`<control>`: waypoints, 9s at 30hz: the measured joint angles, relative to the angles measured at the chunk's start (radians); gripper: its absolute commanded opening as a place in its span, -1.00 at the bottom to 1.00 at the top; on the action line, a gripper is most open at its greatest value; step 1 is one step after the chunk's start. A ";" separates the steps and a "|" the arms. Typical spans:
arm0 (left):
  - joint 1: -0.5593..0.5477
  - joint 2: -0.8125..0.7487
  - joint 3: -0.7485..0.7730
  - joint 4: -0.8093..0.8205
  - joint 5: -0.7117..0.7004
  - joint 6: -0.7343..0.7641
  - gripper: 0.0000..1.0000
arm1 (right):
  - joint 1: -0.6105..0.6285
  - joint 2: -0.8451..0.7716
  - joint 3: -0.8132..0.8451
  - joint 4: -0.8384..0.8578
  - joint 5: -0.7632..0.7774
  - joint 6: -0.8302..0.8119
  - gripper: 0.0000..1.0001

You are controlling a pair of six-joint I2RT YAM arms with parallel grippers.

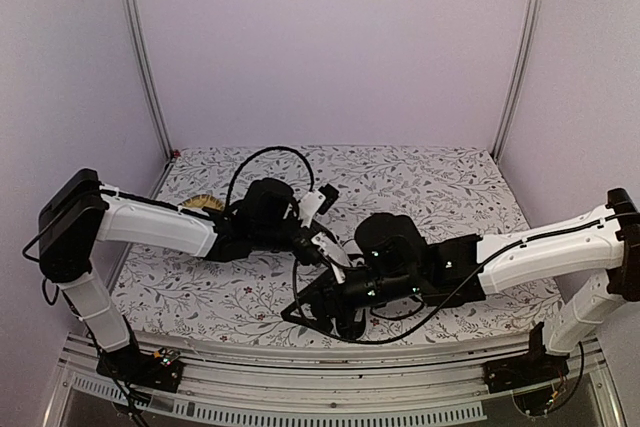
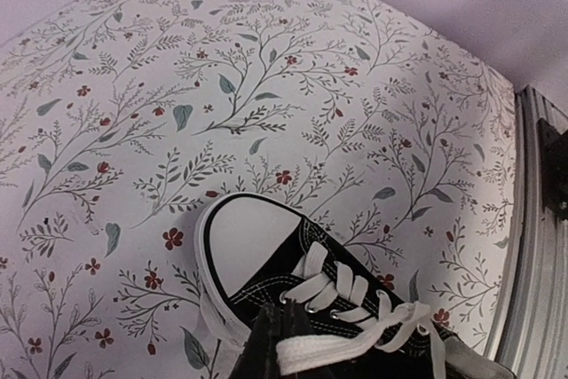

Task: Tie the shoes

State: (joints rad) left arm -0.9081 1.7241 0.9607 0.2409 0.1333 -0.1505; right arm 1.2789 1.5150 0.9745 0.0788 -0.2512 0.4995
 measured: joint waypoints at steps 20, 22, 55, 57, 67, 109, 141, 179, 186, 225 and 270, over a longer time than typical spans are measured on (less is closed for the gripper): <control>0.006 0.063 0.058 -0.002 0.119 0.047 -0.99 | -0.410 -0.039 -0.093 -0.083 0.029 -0.115 0.19; 0.006 0.069 0.068 -0.005 0.122 0.050 -0.99 | -0.408 -0.003 -0.080 -0.072 -0.023 -0.143 0.16; -0.151 0.055 -0.107 0.122 -0.005 -0.189 0.20 | -0.404 0.031 -0.088 -0.072 0.145 0.069 -0.96; -0.151 0.089 -0.089 0.121 0.007 -0.198 0.07 | -0.404 0.031 -0.088 -0.072 0.145 0.071 -0.96; -0.161 0.137 -0.051 0.109 0.016 -0.216 -0.84 | -0.404 0.028 -0.099 -0.071 0.148 0.084 -0.96; -0.167 0.022 -0.254 0.130 -0.043 -0.243 -0.19 | -0.420 -0.292 -0.421 -0.202 0.259 0.239 -0.17; -0.167 0.052 -0.242 0.146 -0.014 -0.252 -1.00 | -0.474 0.096 -0.199 -0.130 0.189 0.152 -0.95; -0.244 -0.058 -0.382 0.251 -0.062 -0.509 -0.30 | -0.510 -0.161 -0.415 -0.220 0.287 0.263 -0.96; -0.244 -0.093 -0.338 0.177 -0.075 -0.370 -0.17 | -0.512 -0.160 -0.411 -0.201 0.272 0.247 -0.96; -0.181 -0.027 -0.264 0.077 -0.097 -0.169 -1.00 | -0.516 -0.168 -0.411 -0.253 0.351 0.271 -0.96; -0.204 -0.076 -0.402 0.221 0.039 -0.299 0.04 | -0.528 -0.426 -0.510 -0.281 0.342 0.325 -0.96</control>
State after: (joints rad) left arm -1.1118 1.6478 0.5591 0.4622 0.1722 -0.4492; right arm 0.7513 1.0885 0.4641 -0.2024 0.0906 0.8249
